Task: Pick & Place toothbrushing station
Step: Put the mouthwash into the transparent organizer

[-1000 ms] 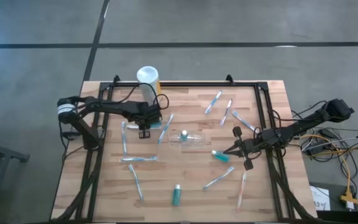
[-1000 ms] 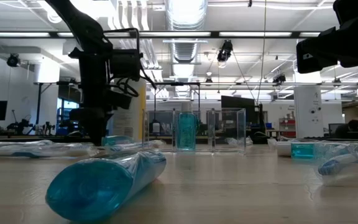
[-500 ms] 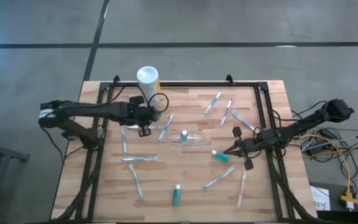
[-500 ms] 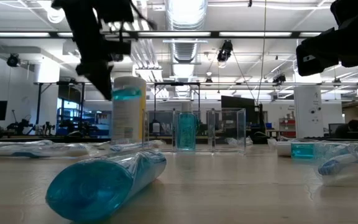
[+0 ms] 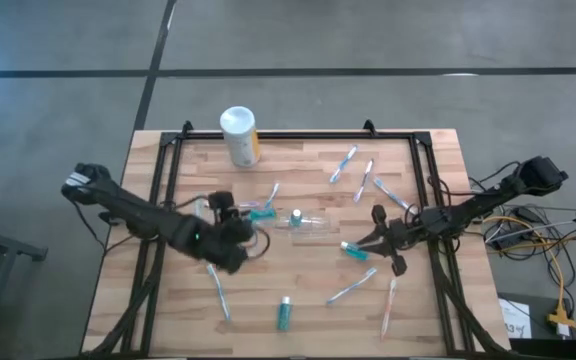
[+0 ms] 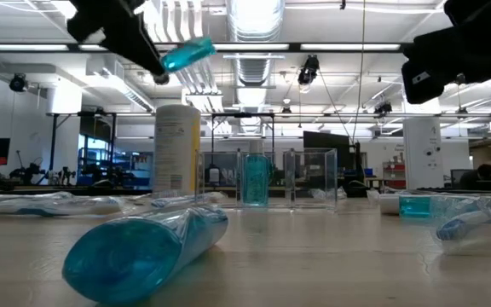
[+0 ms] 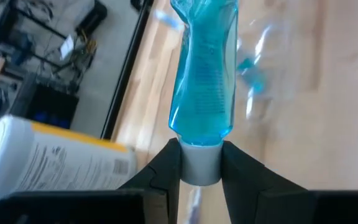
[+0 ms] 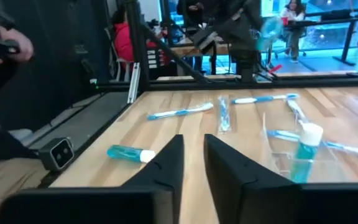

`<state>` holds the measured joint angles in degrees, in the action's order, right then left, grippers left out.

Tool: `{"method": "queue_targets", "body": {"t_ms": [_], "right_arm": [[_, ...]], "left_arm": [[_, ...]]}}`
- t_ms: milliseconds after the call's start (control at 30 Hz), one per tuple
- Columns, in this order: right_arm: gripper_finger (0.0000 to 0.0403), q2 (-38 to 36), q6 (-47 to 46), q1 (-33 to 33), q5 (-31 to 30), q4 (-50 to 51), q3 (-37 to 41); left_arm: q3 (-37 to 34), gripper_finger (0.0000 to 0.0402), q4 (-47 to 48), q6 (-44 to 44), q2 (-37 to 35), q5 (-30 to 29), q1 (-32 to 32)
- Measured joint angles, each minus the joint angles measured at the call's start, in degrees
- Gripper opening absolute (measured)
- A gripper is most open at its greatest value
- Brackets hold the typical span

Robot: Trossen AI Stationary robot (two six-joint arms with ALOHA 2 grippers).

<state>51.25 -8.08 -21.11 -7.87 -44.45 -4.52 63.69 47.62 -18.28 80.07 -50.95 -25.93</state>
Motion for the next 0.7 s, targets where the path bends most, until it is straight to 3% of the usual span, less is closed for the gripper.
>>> {"method": "queue_targets", "body": {"t_ms": [200, 400, 700], "right_arm": [[0.0139, 11.5, 0.4, -0.7, -0.2, -4.7, -5.5], [0.0198, 22.9, 5.2, -0.7, -0.3, -4.6, -13.7], [0.0206, 28.8, 11.0, -1.5, -1.5, 3.4, -22.1]], "left_arm": [[4.8, 0.0088, -0.1, -3.0, 6.1, -3.1, -4.7], [9.5, 0.0087, -0.2, -3.7, 13.0, -0.6, -5.8], [11.1, 0.0082, -0.2, -2.8, 17.6, 3.0, -5.8]]}}
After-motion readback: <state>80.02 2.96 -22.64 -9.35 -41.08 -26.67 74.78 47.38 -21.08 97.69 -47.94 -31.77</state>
